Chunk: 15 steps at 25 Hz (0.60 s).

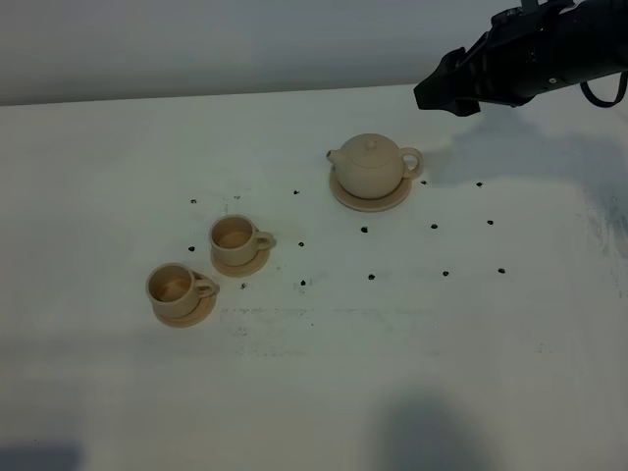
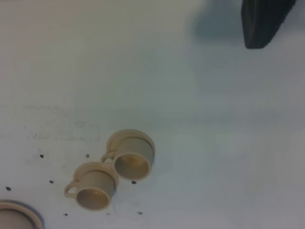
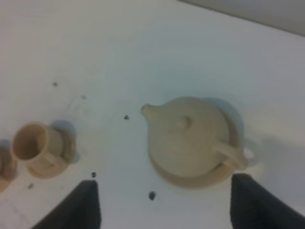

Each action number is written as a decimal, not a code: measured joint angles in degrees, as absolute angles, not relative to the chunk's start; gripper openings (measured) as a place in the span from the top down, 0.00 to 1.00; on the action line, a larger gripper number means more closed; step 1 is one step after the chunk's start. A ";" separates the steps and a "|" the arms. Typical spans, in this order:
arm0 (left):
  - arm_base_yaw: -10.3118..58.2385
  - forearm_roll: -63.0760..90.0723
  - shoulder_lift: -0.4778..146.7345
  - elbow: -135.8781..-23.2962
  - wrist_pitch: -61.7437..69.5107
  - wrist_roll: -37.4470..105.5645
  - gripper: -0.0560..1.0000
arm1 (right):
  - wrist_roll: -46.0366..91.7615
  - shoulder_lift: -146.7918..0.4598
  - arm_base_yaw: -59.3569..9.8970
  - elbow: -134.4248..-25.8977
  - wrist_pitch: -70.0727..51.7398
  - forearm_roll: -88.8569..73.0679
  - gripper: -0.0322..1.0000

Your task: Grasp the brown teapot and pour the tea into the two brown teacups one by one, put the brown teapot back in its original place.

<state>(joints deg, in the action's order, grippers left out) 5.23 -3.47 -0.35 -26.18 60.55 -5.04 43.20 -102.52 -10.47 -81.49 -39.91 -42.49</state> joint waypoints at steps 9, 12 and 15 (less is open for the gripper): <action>5.23 -3.60 -0.35 -26.18 60.55 -5.04 0.53 | 43.88 -103.00 -10.47 -82.13 -38.00 -42.49 0.43; 3.12 -3.71 -0.35 -26.18 60.55 -4.98 0.53 | 44.01 -103.25 -10.47 -82.70 -38.00 -42.49 0.43; -0.87 -3.77 -0.35 -26.18 60.55 -4.98 0.53 | 44.01 -103.64 -10.47 -83.74 -38.25 -42.49 0.43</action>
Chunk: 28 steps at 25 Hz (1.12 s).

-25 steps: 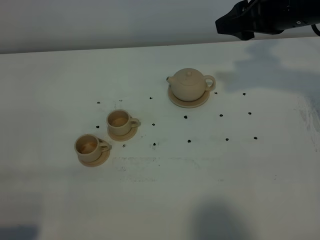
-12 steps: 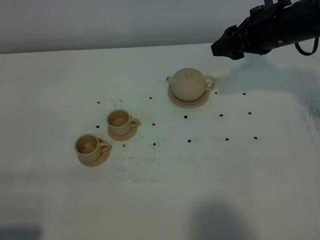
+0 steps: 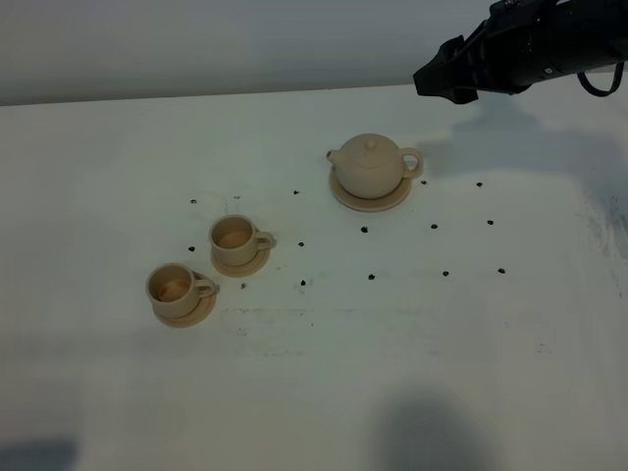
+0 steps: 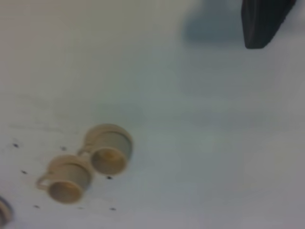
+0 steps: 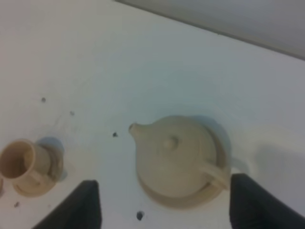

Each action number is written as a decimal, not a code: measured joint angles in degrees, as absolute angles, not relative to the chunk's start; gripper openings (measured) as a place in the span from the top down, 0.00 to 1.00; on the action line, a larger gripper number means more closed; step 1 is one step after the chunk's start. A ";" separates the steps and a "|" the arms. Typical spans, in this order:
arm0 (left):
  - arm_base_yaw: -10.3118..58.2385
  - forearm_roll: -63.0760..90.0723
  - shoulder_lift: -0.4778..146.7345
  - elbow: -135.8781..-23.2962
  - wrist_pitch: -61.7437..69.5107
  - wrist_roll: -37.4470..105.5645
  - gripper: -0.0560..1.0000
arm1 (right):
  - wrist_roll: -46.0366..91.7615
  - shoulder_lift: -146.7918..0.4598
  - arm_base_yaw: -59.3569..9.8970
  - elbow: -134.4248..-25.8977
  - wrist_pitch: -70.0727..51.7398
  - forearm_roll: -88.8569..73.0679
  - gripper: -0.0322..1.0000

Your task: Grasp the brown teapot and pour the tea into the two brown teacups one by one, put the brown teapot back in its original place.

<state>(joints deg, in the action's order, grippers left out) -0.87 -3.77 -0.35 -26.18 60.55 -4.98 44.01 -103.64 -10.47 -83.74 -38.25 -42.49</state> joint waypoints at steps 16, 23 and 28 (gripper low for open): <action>-3.53 -3.84 -0.35 -26.17 60.67 -4.98 0.53 | 38.89 -107.50 -10.47 -84.92 -34.74 -35.10 0.44; -3.53 -3.84 -0.37 -26.17 60.67 -4.98 0.54 | 31.03 -108.27 -9.09 -86.98 -32.23 -28.87 0.44; -3.53 -3.84 -0.37 -26.17 60.67 -4.98 0.54 | 30.27 -109.87 -7.13 -87.74 -30.42 -26.95 0.44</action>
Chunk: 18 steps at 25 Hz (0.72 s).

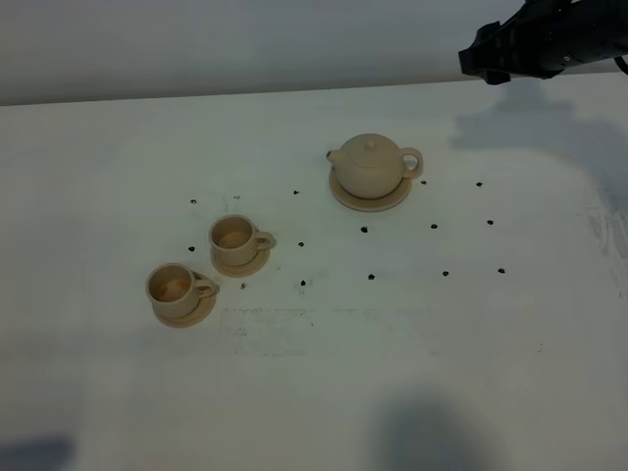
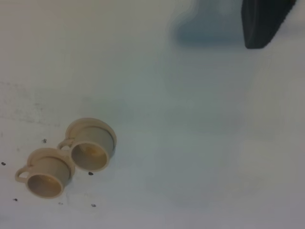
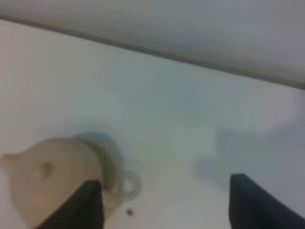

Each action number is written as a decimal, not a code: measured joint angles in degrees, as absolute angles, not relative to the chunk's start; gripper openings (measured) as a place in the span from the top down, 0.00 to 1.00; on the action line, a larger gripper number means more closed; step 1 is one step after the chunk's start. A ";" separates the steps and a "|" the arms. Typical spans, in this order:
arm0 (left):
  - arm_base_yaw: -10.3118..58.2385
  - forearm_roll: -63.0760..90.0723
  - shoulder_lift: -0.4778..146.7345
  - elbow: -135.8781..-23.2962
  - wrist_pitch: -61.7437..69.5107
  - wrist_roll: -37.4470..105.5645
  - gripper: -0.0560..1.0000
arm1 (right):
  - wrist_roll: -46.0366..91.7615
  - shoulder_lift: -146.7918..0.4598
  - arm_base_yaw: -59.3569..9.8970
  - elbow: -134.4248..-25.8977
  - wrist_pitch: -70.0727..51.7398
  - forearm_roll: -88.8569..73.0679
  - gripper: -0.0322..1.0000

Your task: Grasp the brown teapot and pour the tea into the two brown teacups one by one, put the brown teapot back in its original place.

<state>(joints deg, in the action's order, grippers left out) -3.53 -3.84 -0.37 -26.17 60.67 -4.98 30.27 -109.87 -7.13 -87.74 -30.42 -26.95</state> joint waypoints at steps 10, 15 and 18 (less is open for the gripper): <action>-3.53 -3.84 -0.41 -26.17 60.68 -4.98 0.54 | 24.60 -117.82 -6.79 -95.64 -35.24 -21.15 0.44; -3.53 -3.84 -0.41 -26.17 60.68 -4.98 0.54 | 22.56 -118.00 -6.96 -96.29 -34.69 -19.06 0.44; -3.53 -3.84 -0.41 -26.17 60.68 -4.87 0.54 | 20.98 -118.76 -7.62 -96.35 -32.53 -19.08 0.44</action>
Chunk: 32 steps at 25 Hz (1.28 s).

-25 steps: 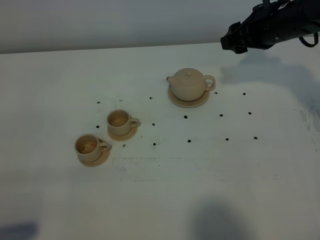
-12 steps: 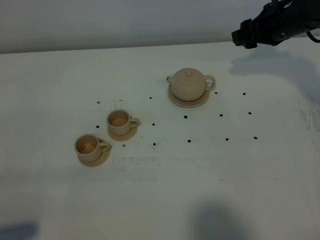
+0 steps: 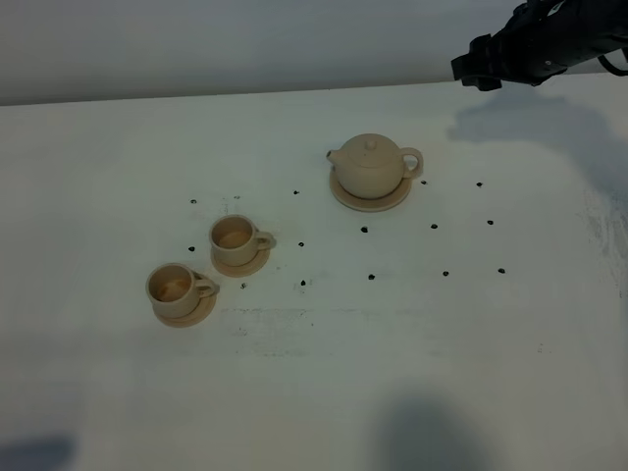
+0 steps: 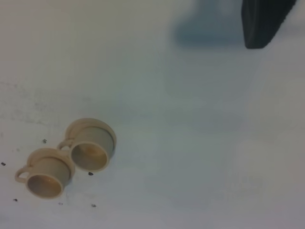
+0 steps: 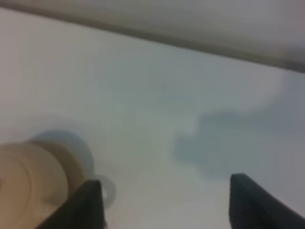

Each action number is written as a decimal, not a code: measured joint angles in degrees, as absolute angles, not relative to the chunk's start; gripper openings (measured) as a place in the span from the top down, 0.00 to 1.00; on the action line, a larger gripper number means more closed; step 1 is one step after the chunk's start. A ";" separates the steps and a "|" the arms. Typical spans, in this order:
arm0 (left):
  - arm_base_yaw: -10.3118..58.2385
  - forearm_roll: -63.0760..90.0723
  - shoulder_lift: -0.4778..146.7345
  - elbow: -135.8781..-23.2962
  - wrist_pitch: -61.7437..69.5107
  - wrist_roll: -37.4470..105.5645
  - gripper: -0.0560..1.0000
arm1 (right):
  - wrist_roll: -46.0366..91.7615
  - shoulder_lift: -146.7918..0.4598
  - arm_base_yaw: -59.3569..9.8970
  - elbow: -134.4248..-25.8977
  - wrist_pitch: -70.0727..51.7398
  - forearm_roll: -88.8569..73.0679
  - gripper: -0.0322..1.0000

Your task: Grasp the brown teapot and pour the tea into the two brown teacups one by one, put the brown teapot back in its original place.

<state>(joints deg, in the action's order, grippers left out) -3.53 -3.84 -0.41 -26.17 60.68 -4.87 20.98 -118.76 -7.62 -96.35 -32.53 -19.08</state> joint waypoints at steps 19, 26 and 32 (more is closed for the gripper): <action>-3.53 -3.84 -0.41 -26.17 60.73 -4.87 0.54 | 11.83 -131.56 -10.54 -109.39 -35.97 -16.88 0.47; -3.53 -3.84 -0.41 -26.17 60.75 -4.87 0.54 | 10.56 -132.65 -10.71 -109.50 -36.79 -15.85 0.47; -3.53 -3.84 -0.41 -26.17 60.75 -4.87 0.54 | 10.41 -132.65 -11.82 -109.50 -37.33 -15.85 0.47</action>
<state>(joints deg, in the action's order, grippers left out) -3.53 -3.84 -0.41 -26.17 60.75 -4.87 10.41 -132.65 -11.82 -109.50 -37.33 -15.85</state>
